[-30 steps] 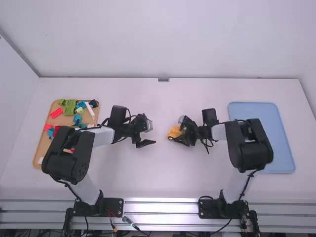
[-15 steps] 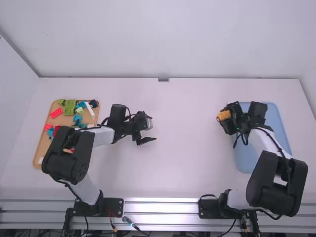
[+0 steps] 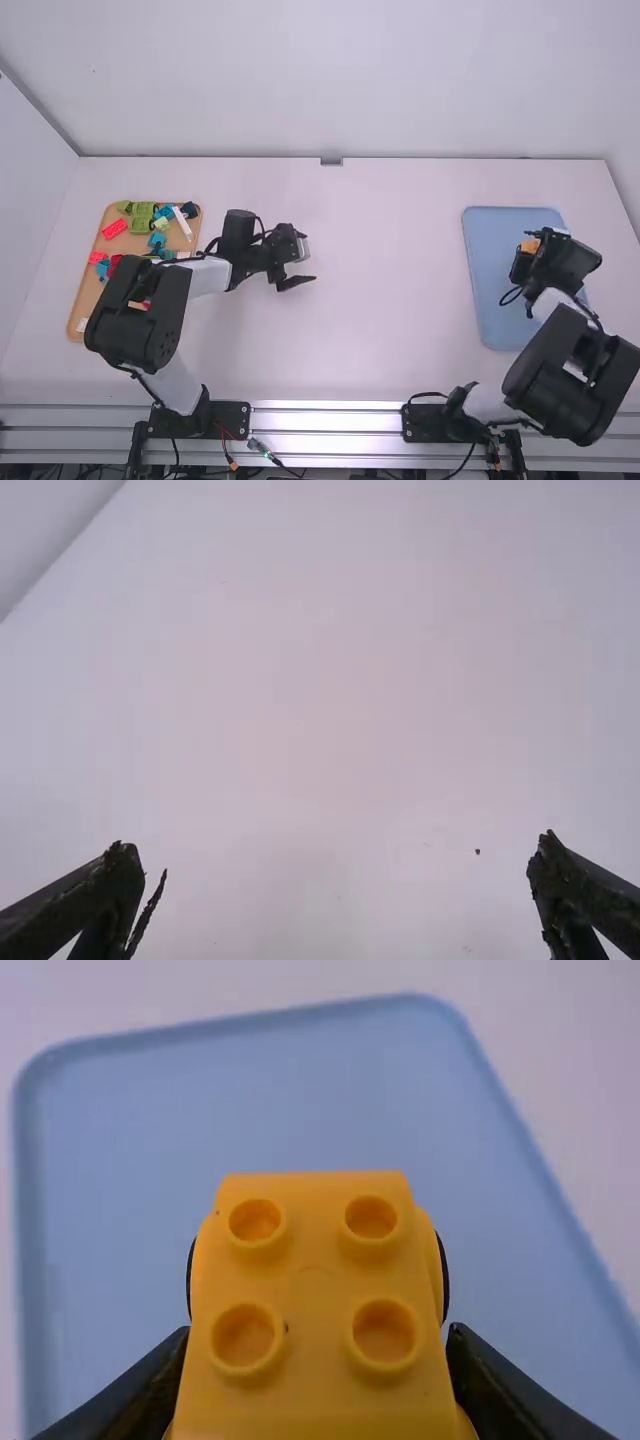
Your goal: Assemble lego blocks to make yellow taxi
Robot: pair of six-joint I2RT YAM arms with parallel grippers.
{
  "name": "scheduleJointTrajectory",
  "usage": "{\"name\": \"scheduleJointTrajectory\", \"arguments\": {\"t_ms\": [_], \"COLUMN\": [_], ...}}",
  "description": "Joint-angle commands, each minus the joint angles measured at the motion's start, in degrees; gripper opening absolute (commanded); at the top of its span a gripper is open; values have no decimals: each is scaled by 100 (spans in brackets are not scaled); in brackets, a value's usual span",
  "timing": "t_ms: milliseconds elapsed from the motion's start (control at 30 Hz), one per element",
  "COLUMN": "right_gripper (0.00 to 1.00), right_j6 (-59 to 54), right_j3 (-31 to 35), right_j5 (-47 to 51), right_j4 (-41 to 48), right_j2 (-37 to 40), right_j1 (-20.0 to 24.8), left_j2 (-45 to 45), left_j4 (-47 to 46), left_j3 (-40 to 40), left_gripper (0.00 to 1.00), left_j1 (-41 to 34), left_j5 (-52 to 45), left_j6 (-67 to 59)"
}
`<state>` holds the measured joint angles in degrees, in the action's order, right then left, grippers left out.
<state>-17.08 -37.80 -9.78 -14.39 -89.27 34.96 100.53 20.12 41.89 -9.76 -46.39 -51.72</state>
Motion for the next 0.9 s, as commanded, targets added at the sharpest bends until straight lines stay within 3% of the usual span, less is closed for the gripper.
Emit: {"name": "scheduleJointTrajectory", "arguments": {"t_ms": [0, 100, 267, 300, 333, 367, 433, 767, 867], "right_gripper": [24, 33, 40, 49, 68, 75, 99, 99, 99], "right_j6": [188, 188, 184, 188, 186, 186, 234, 234, 291], "right_j3": [181, 195, 42, 9, 2, 2, -61, -981, -1462], "right_j5": [-79, -87, -85, -83, -83, -83, -81, -83, -79], "right_j4": [-236, -372, -339, -319, -304, -299, -162, 1781, 2608], "right_j2": [-291, -555, -970, -1043, -1078, -1078, -1078, -651, -437], "right_j1": [28, 39, -15, -7, -7, -7, -20, -46, -151], "left_j2": [-111, -111, -111, -111, -111, -111, -111, -111, -111], "left_j4": [13, 7, 0, 35, 74, 72, 79, 201, 529], "left_j3": [-26, -26, -28, -28, -28, -28, -28, -28, -26], "left_gripper": [99, 99, 99, 99, 99, 99, 99, 99, 99], "left_j1": [35, 39, 39, 39, 39, 39, 39, 39, 39], "left_j5": [-68, -68, -63, -57, -48, -50, -48, -66, 11], "left_j6": [-17, -17, 98, 219, 289, 286, 284, 343, 1056]}}
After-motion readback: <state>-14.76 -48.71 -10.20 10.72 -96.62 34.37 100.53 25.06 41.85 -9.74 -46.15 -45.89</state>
